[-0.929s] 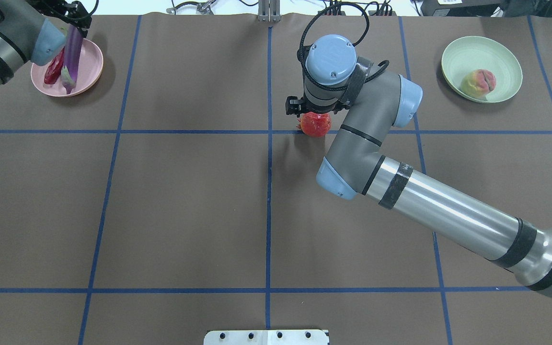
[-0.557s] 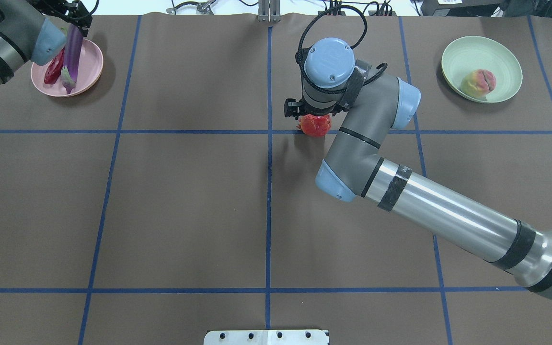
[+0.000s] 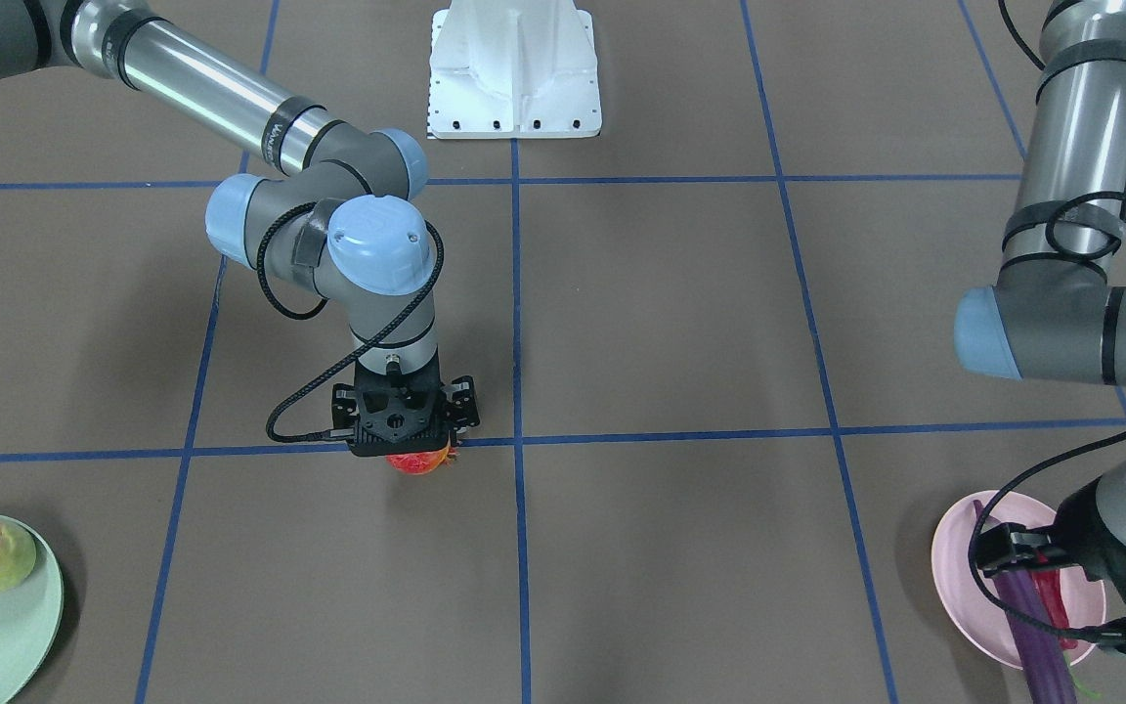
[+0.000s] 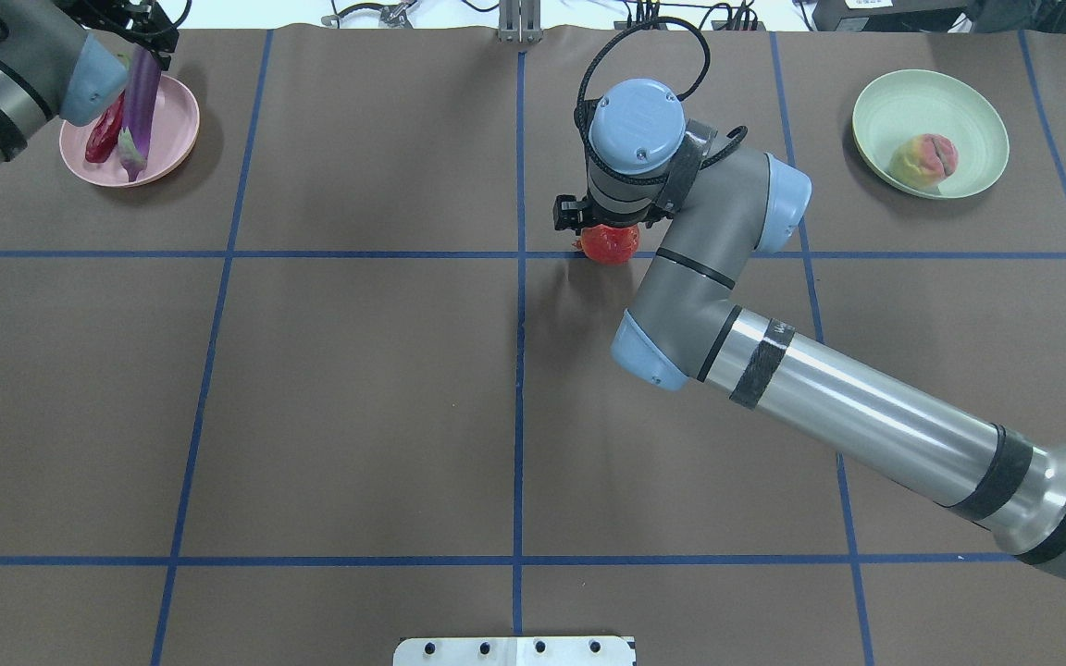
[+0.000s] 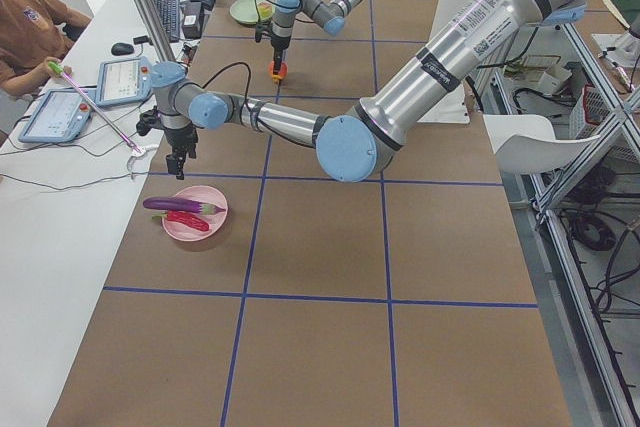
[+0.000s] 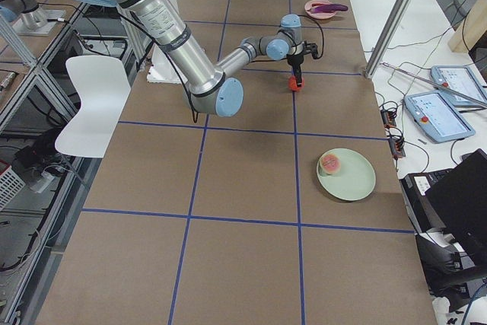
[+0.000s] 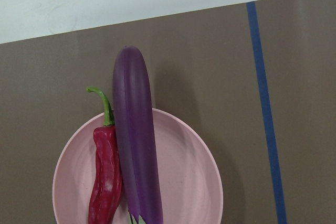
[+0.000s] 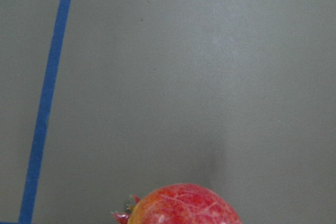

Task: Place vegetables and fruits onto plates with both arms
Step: 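Close the right gripper on the red pomegranate, then lift the pomegranate and carry it toward the green plate with the right gripper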

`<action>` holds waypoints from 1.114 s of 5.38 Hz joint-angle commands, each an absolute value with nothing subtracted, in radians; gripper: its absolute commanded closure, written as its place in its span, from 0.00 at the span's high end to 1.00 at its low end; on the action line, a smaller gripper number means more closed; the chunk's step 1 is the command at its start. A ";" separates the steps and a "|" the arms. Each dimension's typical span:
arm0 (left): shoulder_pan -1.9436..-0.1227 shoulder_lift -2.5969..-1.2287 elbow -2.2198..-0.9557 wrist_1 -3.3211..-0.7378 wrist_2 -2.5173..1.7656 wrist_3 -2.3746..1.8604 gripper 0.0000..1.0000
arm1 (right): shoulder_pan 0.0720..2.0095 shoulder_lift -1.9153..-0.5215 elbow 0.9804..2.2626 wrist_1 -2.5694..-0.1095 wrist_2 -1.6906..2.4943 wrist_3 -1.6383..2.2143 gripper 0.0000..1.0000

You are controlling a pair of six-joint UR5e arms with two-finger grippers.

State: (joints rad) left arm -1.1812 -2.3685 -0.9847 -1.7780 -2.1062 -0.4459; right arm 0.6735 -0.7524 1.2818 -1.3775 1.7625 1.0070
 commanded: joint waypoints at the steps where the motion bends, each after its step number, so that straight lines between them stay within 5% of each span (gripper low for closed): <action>1: -1.181 -2.368 -0.985 -1.778 -2.106 -0.446 1.00 | 0.673 -0.749 1.279 -1.361 1.761 1.026 0.62; 2: -1.181 -2.368 -0.985 -1.778 -2.106 -0.446 1.00 | 0.673 -0.752 1.279 -1.344 1.761 1.026 0.01; 6: -1.142 -2.379 -1.056 -1.772 -2.108 -0.565 1.00 | 0.745 -0.750 1.392 -1.400 1.775 1.025 0.00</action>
